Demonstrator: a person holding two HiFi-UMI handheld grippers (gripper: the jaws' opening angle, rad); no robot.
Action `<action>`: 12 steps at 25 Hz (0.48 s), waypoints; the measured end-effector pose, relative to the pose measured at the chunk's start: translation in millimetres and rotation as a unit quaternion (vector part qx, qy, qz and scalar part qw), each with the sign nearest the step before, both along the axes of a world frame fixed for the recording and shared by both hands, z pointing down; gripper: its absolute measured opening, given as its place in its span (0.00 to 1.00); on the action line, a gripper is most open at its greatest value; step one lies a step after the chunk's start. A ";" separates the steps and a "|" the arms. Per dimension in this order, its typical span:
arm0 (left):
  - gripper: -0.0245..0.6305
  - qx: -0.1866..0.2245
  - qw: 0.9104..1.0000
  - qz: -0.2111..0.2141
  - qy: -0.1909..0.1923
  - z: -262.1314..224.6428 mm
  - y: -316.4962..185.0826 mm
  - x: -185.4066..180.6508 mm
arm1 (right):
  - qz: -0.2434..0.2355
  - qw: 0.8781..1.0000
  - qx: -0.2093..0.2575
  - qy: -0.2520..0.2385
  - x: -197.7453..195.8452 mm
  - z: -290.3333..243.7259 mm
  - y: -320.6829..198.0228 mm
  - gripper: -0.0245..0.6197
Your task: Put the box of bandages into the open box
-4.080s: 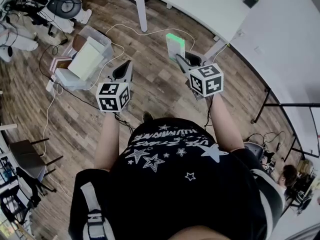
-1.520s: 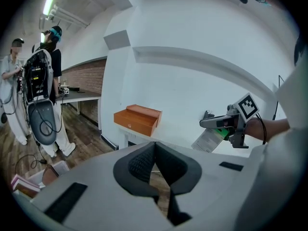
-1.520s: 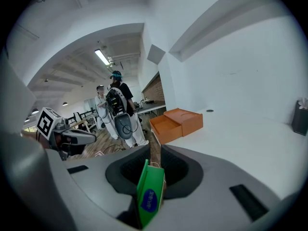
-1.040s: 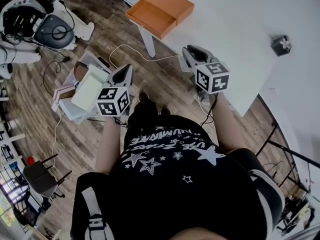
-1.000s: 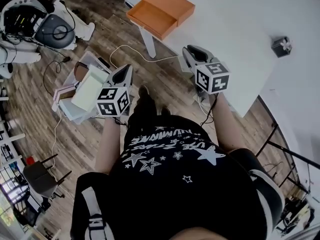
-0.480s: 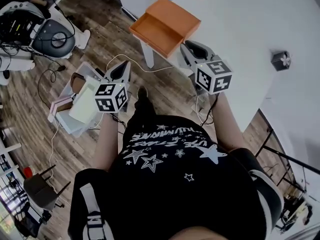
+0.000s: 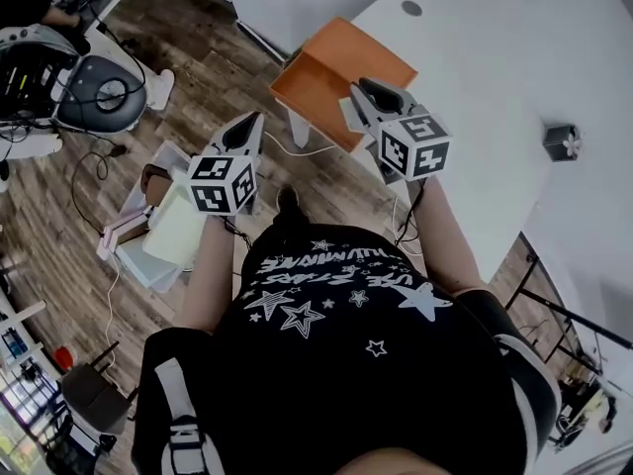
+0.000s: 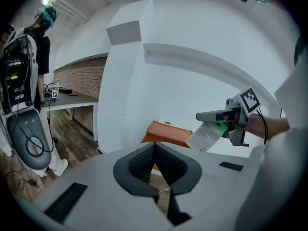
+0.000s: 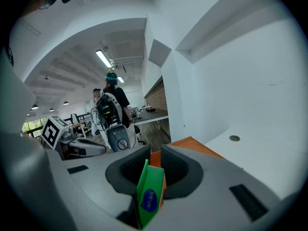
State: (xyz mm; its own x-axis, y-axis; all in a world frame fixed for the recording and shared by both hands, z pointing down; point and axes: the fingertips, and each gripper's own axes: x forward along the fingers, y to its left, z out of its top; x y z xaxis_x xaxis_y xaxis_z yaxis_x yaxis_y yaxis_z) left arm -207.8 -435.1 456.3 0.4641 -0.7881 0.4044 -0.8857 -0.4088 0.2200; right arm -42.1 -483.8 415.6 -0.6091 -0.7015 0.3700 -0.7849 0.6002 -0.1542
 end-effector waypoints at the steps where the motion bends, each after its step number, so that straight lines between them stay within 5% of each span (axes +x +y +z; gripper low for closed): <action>1: 0.07 -0.002 1.000 0.002 0.000 1.8 -11.2 -4.9 | 0.000 1.000 -0.006 0.002 -6.6 5.9 -10.9 0.18; 12: 0.07 -0.033 0.999 0.005 -0.002 38.2 -88.1 -38.2 | -0.004 0.999 -0.034 -0.004 -50.9 59.2 -93.5 0.18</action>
State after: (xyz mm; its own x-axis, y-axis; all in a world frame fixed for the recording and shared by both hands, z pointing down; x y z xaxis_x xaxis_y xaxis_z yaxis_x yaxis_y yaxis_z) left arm -246.0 -523.2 494.4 0.4697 -0.7554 0.4569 -0.8828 -0.4014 0.2439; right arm -93.0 -577.4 474.8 -0.6176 -0.6695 0.4127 -0.7787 0.5944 -0.2009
